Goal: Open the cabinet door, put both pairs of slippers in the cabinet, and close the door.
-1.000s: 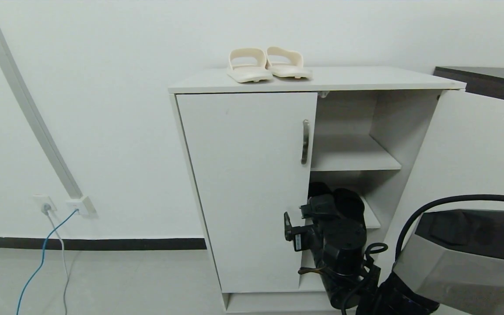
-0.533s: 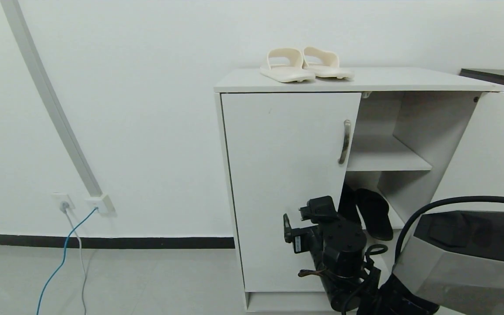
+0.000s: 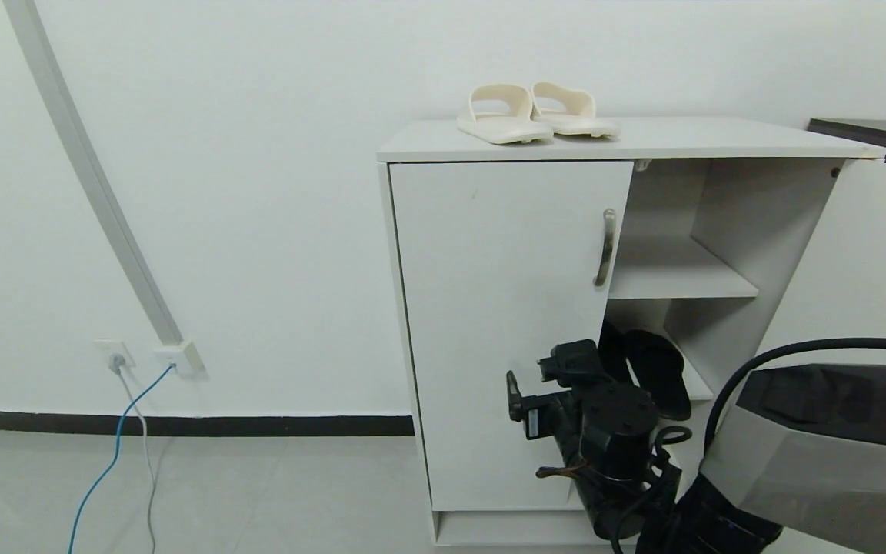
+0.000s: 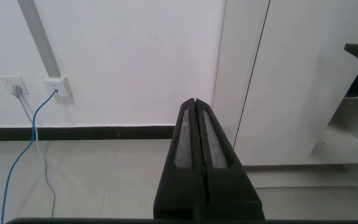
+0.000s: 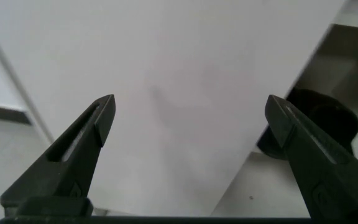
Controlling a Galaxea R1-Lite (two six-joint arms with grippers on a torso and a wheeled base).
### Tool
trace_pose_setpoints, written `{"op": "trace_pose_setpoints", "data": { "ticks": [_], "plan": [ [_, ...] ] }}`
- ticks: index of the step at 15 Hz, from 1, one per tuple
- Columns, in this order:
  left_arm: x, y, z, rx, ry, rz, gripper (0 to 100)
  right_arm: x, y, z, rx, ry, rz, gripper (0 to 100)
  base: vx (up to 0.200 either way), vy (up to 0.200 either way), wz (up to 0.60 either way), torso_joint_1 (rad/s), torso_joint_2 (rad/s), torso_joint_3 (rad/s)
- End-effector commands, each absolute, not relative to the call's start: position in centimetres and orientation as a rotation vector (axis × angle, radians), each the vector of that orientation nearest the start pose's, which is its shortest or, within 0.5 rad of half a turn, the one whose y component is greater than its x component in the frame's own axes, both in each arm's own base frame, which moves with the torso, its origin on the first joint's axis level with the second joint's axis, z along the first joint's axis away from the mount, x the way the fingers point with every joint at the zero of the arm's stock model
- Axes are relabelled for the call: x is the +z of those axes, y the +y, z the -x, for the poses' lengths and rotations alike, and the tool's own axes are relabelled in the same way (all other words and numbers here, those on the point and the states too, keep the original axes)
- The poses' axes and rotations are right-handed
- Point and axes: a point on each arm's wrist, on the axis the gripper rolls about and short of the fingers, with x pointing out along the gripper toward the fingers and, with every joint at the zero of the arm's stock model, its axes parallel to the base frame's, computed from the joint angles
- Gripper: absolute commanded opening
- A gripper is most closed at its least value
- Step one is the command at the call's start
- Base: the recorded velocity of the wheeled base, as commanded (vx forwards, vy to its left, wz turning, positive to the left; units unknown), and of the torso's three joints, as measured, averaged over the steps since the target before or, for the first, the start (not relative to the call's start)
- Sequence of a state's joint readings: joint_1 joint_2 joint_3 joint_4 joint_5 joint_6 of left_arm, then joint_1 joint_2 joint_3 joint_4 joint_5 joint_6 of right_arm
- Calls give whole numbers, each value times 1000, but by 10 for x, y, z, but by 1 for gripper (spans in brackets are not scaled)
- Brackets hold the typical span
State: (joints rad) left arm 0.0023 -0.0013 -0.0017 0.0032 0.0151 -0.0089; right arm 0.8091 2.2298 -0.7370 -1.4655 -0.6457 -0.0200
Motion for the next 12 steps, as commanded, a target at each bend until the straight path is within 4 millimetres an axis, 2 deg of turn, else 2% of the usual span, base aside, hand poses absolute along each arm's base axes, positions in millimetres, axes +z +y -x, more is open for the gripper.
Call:
{"op": "trace_pose_setpoints", "data": {
  "ticks": [1,12],
  "plan": [
    [76,0,23,18,1,9,0,73,256,-264,169,9,26,100,0,0,0,0,0,0],
    [76,0,23,18,1,12,0,65,258,-265,171,25,46,100,0,0,0,0,0,0]
  ]
}}
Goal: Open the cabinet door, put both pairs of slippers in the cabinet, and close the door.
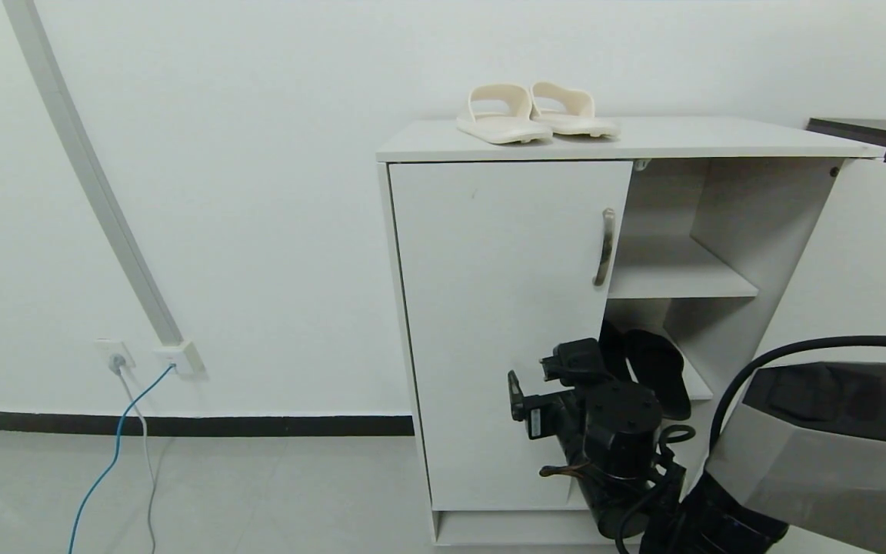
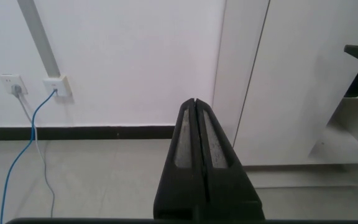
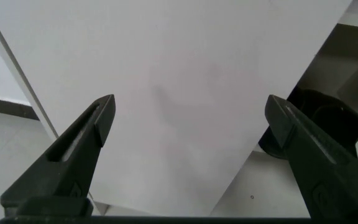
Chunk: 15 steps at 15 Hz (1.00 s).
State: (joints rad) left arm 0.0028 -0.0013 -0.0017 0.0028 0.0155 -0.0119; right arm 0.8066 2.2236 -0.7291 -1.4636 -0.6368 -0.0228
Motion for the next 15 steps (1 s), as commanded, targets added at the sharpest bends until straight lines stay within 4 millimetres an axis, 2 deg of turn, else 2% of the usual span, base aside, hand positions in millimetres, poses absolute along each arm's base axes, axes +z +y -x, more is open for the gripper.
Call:
{"op": "trace_pose_setpoints", "data": {
  "ticks": [1,4,9,15],
  "plan": [
    [76,0,23,18,1,12,0,65,258,-265,171,25,46,100,0,0,0,0,0,0],
    [76,0,23,18,1,15,0,64,257,-266,168,27,48,100,0,0,0,13,-107,-112],
    [76,0,23,18,0,15,0,63,257,-266,168,29,50,100,0,0,0,57,-395,-338],
    [76,0,23,18,1,15,0,62,257,-266,168,32,52,100,0,0,0,124,-458,-337]
  ]
}}
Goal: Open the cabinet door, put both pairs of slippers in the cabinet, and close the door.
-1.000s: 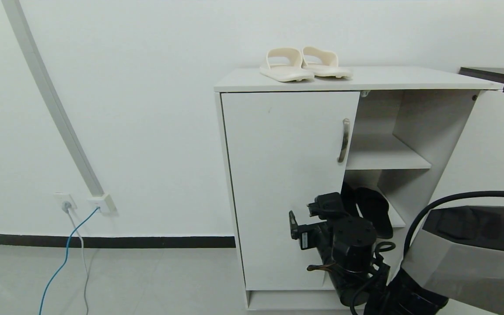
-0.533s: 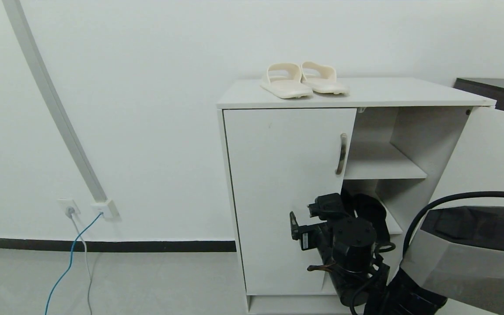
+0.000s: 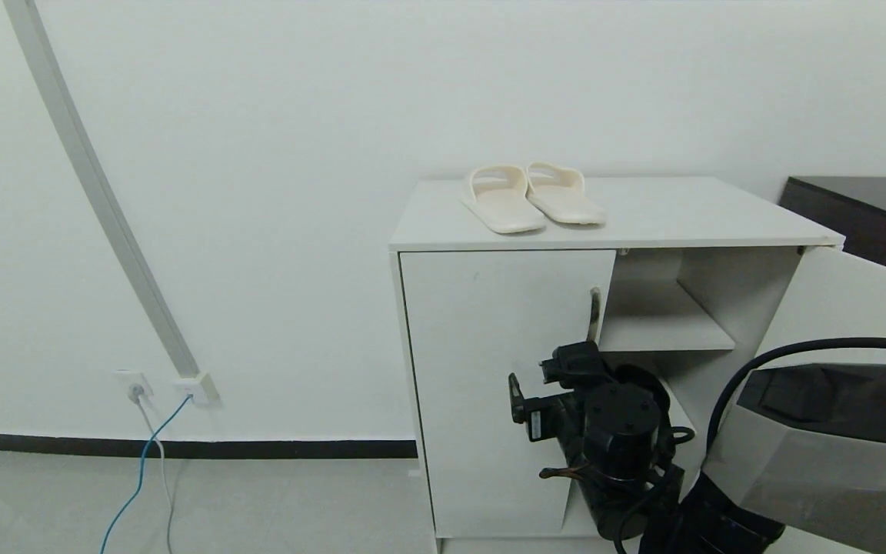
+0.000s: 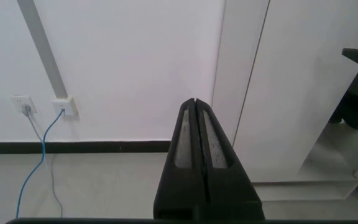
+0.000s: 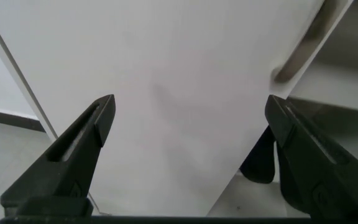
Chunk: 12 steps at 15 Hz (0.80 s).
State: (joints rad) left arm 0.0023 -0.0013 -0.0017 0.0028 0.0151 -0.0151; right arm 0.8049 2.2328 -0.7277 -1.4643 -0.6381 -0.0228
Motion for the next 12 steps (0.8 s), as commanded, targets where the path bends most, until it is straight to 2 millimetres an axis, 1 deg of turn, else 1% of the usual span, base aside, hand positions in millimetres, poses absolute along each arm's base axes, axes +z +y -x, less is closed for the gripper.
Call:
{"op": "trace_pose_setpoints", "data": {
  "ticks": [1,6,12],
  "plan": [
    [76,0,23,18,1,15,0,62,257,-266,168,32,52,100,0,0,0,163,-476,-325],
    [76,0,23,18,1,14,0,61,257,-266,168,33,53,100,0,0,0,169,-490,-319],
    [76,0,23,17,1,14,0,61,257,-266,168,34,54,100,0,0,0,213,-524,-320]
  ]
}}
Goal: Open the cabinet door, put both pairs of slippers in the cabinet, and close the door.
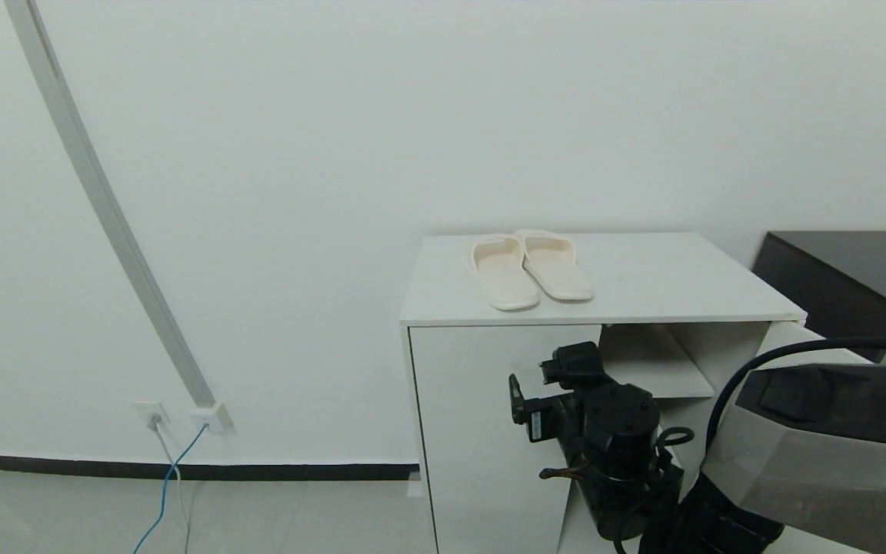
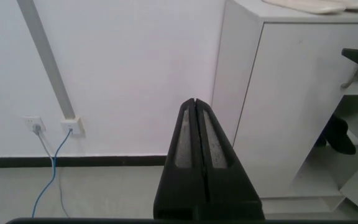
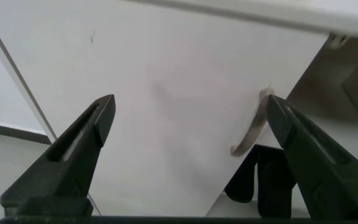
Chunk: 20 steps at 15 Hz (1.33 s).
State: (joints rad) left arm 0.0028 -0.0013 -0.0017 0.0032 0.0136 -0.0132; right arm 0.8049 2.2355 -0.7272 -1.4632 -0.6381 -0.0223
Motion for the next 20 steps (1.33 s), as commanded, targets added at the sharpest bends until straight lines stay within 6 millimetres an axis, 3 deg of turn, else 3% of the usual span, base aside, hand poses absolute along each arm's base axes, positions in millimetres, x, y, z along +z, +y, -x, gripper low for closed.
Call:
{"op": "trace_pose_setpoints", "data": {
  "ticks": [1,14,20],
  "plan": [
    [76,0,23,17,1,14,0,61,257,-266,168,34,54,100,0,0,0,237,-554,-325],
    [76,0,23,17,1,14,0,53,253,-269,169,49,67,100,0,0,0,217,-488,-277],
    [76,0,23,17,1,14,0,73,253,-266,206,27,33,100,0,0,0,104,-221,-118]
  ]
}}
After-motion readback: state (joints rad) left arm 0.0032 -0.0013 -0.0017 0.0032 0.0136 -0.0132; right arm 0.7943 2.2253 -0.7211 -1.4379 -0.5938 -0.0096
